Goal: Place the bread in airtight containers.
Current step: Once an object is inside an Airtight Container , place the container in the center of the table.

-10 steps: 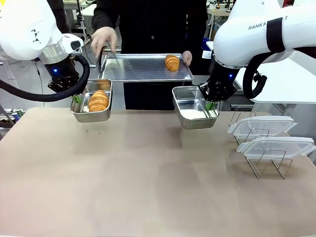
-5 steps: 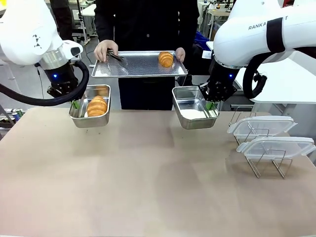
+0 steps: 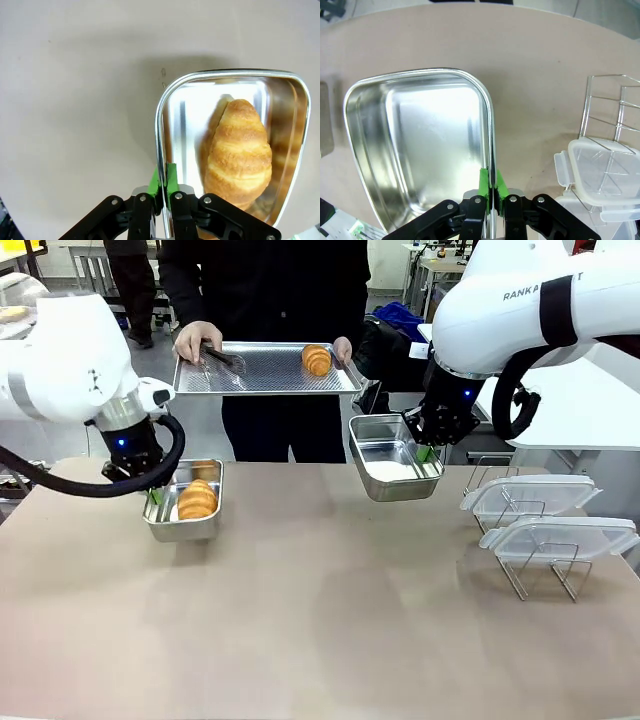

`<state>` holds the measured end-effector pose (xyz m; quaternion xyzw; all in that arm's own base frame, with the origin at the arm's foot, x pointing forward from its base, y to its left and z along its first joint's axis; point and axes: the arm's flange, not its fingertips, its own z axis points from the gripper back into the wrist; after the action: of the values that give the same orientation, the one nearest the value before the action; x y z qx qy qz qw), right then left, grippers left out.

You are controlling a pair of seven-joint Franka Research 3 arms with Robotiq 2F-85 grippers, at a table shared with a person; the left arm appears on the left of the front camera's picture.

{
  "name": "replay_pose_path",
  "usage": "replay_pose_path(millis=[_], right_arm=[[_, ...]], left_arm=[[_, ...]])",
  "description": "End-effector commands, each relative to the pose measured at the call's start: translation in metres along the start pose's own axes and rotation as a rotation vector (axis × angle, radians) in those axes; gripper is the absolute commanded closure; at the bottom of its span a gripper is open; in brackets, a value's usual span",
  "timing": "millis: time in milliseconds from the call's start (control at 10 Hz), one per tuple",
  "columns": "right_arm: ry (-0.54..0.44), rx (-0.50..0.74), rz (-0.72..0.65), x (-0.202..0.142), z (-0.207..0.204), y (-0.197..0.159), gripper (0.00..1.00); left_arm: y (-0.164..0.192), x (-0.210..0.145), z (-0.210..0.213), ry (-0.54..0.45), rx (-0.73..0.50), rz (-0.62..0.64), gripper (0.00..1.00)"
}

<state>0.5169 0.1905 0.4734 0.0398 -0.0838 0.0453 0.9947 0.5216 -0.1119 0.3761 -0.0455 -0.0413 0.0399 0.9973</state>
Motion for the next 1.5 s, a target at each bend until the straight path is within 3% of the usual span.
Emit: replay_pose_path(millis=[0,800,900,1000,1100,1300,1400], right_arm=[[-0.012,0.003,-0.004,0.0,0.006,0.0,1.0],[-0.012,0.003,-0.004,0.0,0.006,0.0,1.0],[-0.012,0.003,-0.004,0.0,0.006,0.0,1.0],[-0.012,0.003,-0.004,0.0,0.006,0.0,1.0],[-0.012,0.003,-0.004,0.0,0.006,0.0,1.0],[-0.012,0.003,-0.004,0.0,0.006,0.0,1.0],[-0.012,0.003,-0.004,0.0,0.006,0.0,1.0]], left_arm=[[-0.004,-0.009,-0.007,-0.039,-0.001,-0.015,0.95],[-0.016,-0.018,-0.052,0.003,-0.007,-0.118,0.95],[-0.014,-0.018,-0.051,-0.006,-0.001,-0.119,0.4],[-0.013,-0.018,-0.046,-0.018,-0.006,-0.122,0.39],[-0.011,-0.016,-0.034,-0.041,-0.021,-0.124,0.0],[-0.003,-0.005,0.001,-0.09,-0.08,-0.14,0.0],[0.011,0.006,0.024,-0.104,-0.147,-0.164,0.15]])
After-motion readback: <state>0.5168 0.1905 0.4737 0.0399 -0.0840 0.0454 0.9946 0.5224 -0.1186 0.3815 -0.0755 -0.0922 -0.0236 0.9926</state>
